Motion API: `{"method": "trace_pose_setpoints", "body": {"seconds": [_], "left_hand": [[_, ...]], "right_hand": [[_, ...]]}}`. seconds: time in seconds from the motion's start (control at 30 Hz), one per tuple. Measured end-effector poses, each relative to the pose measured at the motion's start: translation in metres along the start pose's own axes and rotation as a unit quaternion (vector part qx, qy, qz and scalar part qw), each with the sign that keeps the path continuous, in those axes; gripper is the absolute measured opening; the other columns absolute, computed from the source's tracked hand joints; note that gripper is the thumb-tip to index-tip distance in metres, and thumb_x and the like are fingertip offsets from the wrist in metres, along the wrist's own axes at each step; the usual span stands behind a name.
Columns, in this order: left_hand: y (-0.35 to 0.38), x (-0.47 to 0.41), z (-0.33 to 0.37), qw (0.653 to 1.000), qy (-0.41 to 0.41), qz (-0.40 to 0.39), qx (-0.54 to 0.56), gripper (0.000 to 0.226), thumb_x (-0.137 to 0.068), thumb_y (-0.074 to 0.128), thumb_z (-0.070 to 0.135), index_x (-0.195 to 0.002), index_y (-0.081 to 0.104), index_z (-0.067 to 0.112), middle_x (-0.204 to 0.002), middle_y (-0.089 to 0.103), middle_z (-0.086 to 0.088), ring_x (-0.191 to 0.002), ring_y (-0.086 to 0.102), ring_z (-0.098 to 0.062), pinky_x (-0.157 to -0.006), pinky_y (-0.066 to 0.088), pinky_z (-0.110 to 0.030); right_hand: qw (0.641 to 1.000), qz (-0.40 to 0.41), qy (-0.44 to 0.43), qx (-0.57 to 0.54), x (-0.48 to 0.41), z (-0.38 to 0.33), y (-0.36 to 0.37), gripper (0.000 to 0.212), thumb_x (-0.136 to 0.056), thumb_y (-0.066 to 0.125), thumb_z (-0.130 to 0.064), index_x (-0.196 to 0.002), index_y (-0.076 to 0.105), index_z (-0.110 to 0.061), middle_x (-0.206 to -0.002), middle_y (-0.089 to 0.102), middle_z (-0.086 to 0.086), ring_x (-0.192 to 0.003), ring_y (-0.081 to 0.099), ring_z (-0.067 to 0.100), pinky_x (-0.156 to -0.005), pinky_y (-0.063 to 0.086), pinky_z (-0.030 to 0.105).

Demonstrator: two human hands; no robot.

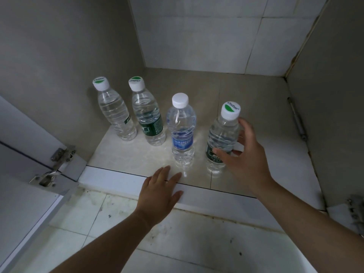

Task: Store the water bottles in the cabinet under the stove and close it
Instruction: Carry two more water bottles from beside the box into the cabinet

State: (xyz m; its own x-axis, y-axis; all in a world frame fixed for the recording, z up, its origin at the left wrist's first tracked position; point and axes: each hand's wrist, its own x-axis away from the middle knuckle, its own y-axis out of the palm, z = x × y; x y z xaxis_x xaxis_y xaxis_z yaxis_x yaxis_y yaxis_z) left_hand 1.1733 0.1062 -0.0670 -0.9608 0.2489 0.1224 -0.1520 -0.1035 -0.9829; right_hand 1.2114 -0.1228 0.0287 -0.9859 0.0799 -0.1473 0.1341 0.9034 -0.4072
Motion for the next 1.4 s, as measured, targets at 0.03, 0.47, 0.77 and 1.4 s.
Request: {"method": "trace_pose_setpoints", "body": {"seconds": [0.03,0.47,0.77,1.4], "left_hand": [[0.0,0.0,0.0,1.0,0.002,0.0,0.002,0.062,-0.089,0.013,0.064,-0.134,0.042,0.032,-0.142,0.045,-0.008,-0.13,0.043,-0.028,-0.101,0.039,-0.042],[-0.073,0.029,-0.022,0.997,0.042,-0.069,-0.009,0.083,-0.072,0.003,0.074,-0.145,0.012,0.038,-0.155,0.02,-0.002,-0.141,0.02,-0.024,-0.112,0.025,-0.043],[-0.236,0.123,-0.019,0.997,-0.001,-0.059,0.046,0.08,-0.074,0.01,0.074,-0.143,0.025,0.036,-0.149,0.033,0.0,-0.138,0.027,-0.022,-0.109,0.03,-0.043],[-0.719,0.348,0.035,0.989,-0.114,-0.075,0.054,0.077,-0.078,0.011,0.071,-0.141,0.028,0.031,-0.143,0.041,-0.002,-0.134,0.035,-0.023,-0.102,0.035,-0.048]], "right_hand": [[1.0,0.0,0.001,0.006,0.001,0.0,0.0,0.079,-0.071,0.078,-0.017,-0.124,0.029,-0.048,-0.11,0.047,-0.035,-0.097,0.048,-0.021,-0.08,0.043,0.005],[0.908,-0.248,0.079,0.33,0.081,-0.019,-0.033,0.086,-0.084,0.052,-0.055,-0.148,0.002,-0.025,-0.155,0.015,0.002,-0.14,0.02,0.02,-0.109,0.026,0.032],[0.811,-0.34,0.024,0.475,0.109,-0.169,-0.045,0.083,-0.084,0.037,-0.066,-0.148,0.005,-0.023,-0.155,0.013,0.006,-0.142,0.014,0.029,-0.114,0.02,0.046],[0.844,-0.385,0.065,0.368,0.162,-0.695,-0.187,0.077,-0.087,0.034,-0.063,-0.147,0.007,-0.024,-0.156,0.011,0.0,-0.144,0.01,0.022,-0.114,0.024,0.043]]}}
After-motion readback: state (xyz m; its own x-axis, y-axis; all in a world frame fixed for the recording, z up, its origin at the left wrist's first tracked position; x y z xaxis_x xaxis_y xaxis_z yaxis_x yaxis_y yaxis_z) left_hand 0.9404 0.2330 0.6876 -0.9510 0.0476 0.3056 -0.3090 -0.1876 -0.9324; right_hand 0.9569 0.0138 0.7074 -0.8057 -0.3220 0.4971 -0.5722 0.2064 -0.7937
